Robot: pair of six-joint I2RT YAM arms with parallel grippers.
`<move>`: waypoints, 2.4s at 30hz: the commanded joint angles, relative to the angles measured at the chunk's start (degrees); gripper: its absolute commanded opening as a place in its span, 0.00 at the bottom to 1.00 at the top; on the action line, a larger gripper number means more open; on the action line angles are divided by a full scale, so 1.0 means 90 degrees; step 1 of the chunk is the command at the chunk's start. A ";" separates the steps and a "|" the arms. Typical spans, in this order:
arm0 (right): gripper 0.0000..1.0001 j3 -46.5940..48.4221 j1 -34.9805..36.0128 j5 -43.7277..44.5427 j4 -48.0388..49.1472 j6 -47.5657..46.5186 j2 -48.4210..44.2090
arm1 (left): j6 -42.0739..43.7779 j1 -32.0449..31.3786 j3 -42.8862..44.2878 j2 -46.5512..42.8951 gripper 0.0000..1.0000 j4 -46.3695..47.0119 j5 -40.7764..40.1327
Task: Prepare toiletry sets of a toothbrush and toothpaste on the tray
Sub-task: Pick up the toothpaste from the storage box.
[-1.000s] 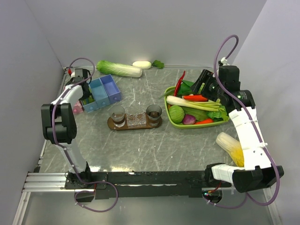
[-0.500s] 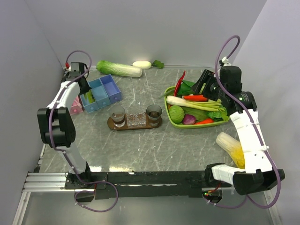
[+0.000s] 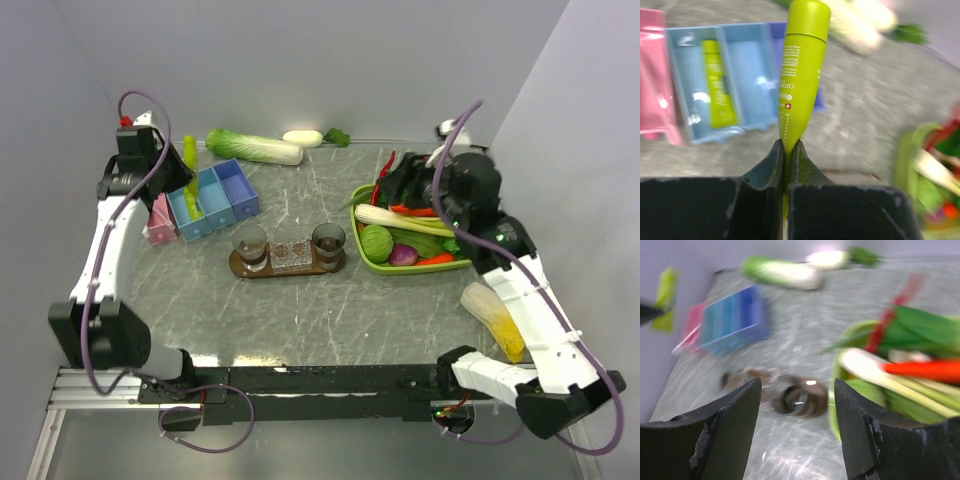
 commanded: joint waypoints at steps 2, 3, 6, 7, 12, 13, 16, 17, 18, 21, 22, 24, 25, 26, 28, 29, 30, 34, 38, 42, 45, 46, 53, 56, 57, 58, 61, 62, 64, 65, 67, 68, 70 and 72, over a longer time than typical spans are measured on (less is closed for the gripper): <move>0.67 -0.0504 0.1539 0.0072 0.1755 -0.0396 -0.0472 | -0.0543 -0.0172 -0.0547 -0.1429 0.01 0.0521 0.1623; 0.66 -0.0650 0.1744 -0.0006 0.1913 -0.0347 -0.0530 | -0.0631 -0.0212 -0.0664 -0.1740 0.01 0.0570 0.1779; 0.66 -0.0993 0.2671 0.0304 0.2140 -0.0647 -0.0453 | -0.1109 -0.0271 -0.1365 -0.2317 0.01 0.0716 0.2481; 0.66 -0.0848 0.2896 0.0431 0.2033 -0.0736 -0.0356 | -0.1207 -0.0280 -0.1474 -0.2445 0.01 0.0765 0.2590; 0.66 0.0059 0.4634 0.1982 0.1223 -0.1749 0.0513 | -0.1929 -0.0866 -0.1855 -0.2904 0.01 0.0804 0.3116; 0.66 0.0158 0.4849 0.2227 0.1183 -0.1946 0.0640 | -0.2134 -0.0973 -0.1934 -0.2954 0.01 0.1017 0.3215; 0.67 0.0364 0.5582 0.3009 0.1280 -0.2669 0.1128 | -0.2964 -0.1149 -0.2256 -0.3198 0.01 0.1350 0.3430; 0.67 0.0442 0.5738 0.3165 0.1270 -0.2816 0.1400 | -0.3362 -0.1246 -0.2344 -0.3247 0.01 0.1535 0.3460; 0.67 0.0607 0.5991 0.3505 0.1241 -0.3049 0.1548 | -0.3531 -0.1276 -0.2480 -0.3315 0.01 0.1605 0.3509; 0.69 0.0842 0.6315 0.4103 0.1319 -0.3547 0.2075 | -0.4010 -0.1374 -0.2617 -0.3296 0.01 0.1567 0.3636; 0.69 0.0862 0.6461 0.4394 0.1425 -0.3685 0.2183 | -0.4069 -0.1413 -0.2657 -0.3277 0.01 0.1557 0.3646; 0.70 0.0911 0.6550 0.4718 0.1514 -0.4006 0.2505 | -0.4381 -0.1549 -0.2860 -0.3305 0.01 0.1731 0.3665; 0.70 0.0931 0.6589 0.4981 0.1572 -0.4095 0.2603 | -0.4508 -0.1579 -0.2949 -0.3344 0.01 0.1839 0.3656; 0.70 0.0950 0.6599 0.5080 0.1660 -0.4174 0.2758 | -0.4731 -0.1637 -0.3037 -0.3393 0.01 0.1927 0.3598; 0.70 0.0999 0.6609 0.5178 0.1758 -0.4369 0.2896 | -0.4879 -0.1657 -0.3194 -0.3510 0.01 0.2035 0.3519; 0.70 0.1018 0.6638 0.5333 0.1923 -0.4437 0.2993 | -0.4977 -0.1686 -0.3213 -0.3530 0.01 0.2035 0.3490; 0.70 0.1009 0.6638 0.5422 0.2060 -0.4641 0.3052 | -0.5007 -0.1696 -0.3233 -0.3559 0.01 0.2035 0.3461; 0.70 0.0931 0.6658 0.5754 0.2695 -0.5170 0.3277 | -0.5075 -0.1735 -0.3194 -0.3540 0.01 0.1986 0.3509; 0.69 0.0911 0.6648 0.5910 0.3027 -0.5502 0.3521 | -0.5212 -0.1745 -0.3233 -0.3520 0.01 0.2064 0.3568; 0.64 0.0872 0.6658 0.6087 0.3331 -0.5902 0.3707 | -0.5222 -0.1774 -0.3272 -0.3501 0.01 0.1996 0.3548; 0.51 0.0892 0.6658 0.6301 0.3682 -0.6137 0.3824 | -0.5202 -0.1774 -0.3253 -0.3482 0.01 0.1986 0.3539; 0.46 0.0892 0.6658 0.6369 0.3711 -0.6176 0.3853 | -0.5164 -0.1774 -0.3233 -0.3481 0.04 0.1986 0.3509; 0.08 0.0804 0.6638 0.6419 0.3809 -0.6225 0.3834 | -0.5104 -0.1774 -0.3321 -0.3559 0.14 0.2142 0.3392; 0.00 0.0843 0.6638 0.6419 0.3741 -0.6167 0.3844 | -0.5066 -0.1774 -0.3282 -0.3569 0.20 0.2143 0.3314; 0.00 0.0843 0.6629 0.6419 0.3692 -0.6147 0.3844 | -0.5046 -0.1774 -0.3253 -0.3560 0.23 0.2142 0.3304; 0.00 0.0843 0.6619 0.6409 0.3682 -0.6128 0.3825 | -0.5027 -0.1765 -0.3233 -0.3560 0.24 0.2152 0.3294; 0.00 0.0785 0.6599 0.6390 0.3546 -0.5943 0.3698 | -0.4997 -0.1774 -0.3175 -0.3550 0.30 0.2181 0.3226; 0.00 0.0746 0.6580 0.6380 0.3478 -0.5845 0.3659 | -0.4997 -0.1774 -0.3165 -0.3550 0.34 0.2220 0.3197; 0.00 0.0668 0.6541 0.6419 0.3389 -0.5747 0.3503 | -0.4929 -0.1774 -0.3136 -0.3550 0.41 0.2250 0.3148; 0.00 0.0570 0.6531 0.6429 0.3206 -0.5611 0.3415 | -0.4900 -0.1774 -0.3097 -0.3511 0.46 0.2279 0.3109; 0.00 0.0443 0.6472 0.6331 0.2942 -0.5425 0.3104 | -0.4686 -0.1765 -0.2990 -0.3433 0.57 0.2202 0.3051; 0.00 0.0307 0.6463 0.6254 0.2863 -0.5231 0.2976 | -0.4578 -0.1765 -0.2815 -0.3317 0.58 0.2143 0.3031; 0.00 0.0189 0.6414 0.5981 0.2513 -0.4880 0.2626 | -0.4402 -0.1765 -0.2677 -0.3208 0.64 0.2035 0.3031; 0.00 0.0052 0.6394 0.5775 0.2277 -0.4654 0.2400 | -0.4362 -0.1755 -0.2579 -0.3091 0.70 0.2074 0.2992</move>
